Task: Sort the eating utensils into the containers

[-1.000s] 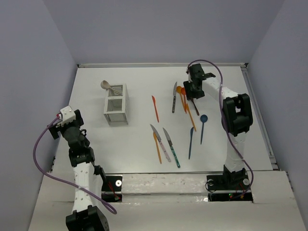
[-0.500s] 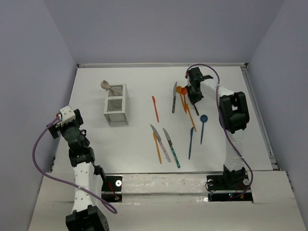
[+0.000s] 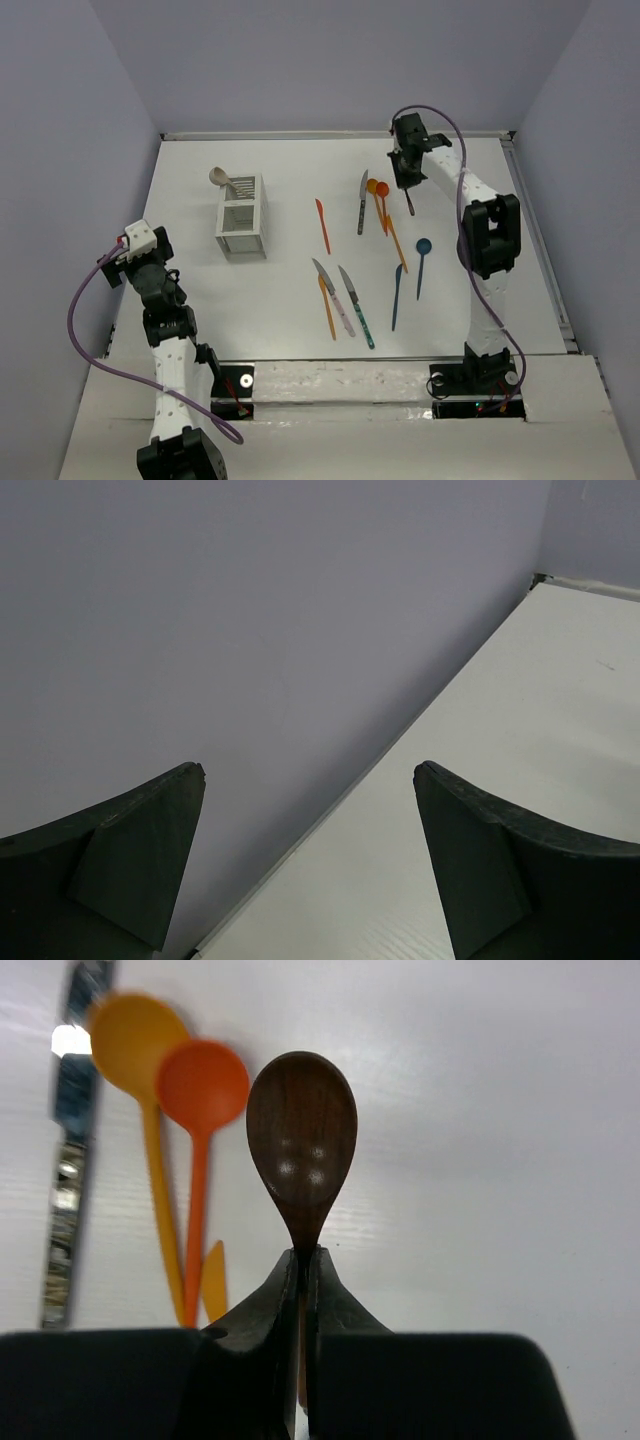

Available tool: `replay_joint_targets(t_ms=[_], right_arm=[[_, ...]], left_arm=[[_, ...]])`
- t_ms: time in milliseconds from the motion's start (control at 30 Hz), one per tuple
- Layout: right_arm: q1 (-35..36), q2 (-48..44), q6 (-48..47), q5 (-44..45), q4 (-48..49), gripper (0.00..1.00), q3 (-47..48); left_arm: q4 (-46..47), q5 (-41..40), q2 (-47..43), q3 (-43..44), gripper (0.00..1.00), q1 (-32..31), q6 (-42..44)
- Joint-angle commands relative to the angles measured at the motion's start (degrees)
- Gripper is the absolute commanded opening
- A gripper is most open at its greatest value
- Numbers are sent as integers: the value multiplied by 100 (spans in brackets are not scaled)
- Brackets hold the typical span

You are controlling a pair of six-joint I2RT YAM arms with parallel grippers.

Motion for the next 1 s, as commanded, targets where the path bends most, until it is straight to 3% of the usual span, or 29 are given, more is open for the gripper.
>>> replay_joint_targets(t_ms=[0,67,167,267,367,567,967], right_arm=[[491,-1260,429,-289,1142,0,799],[1139,-1672,176,-228,2102,0,599],[1975,-1912,-545,-830,5171,0,-78],[2565,-1659,-722,-1815,6863,0,-176],[2900,-1000,-564,-2536,7825,0,252],[3024,714,-212,-2926,7653,0,2027],[3077,1814,-362,-2909,7363,0,2285]], left_arm=[[420,22,-85,-64,99,26,29],[411,22,-68,-64,99,17,47],[411,14,-68,-64,99,26,38],[411,-4,-41,-64,99,26,47],[420,13,-15,-64,99,26,55],[420,57,12,-64,99,26,64],[402,154,-24,-73,99,26,56]])
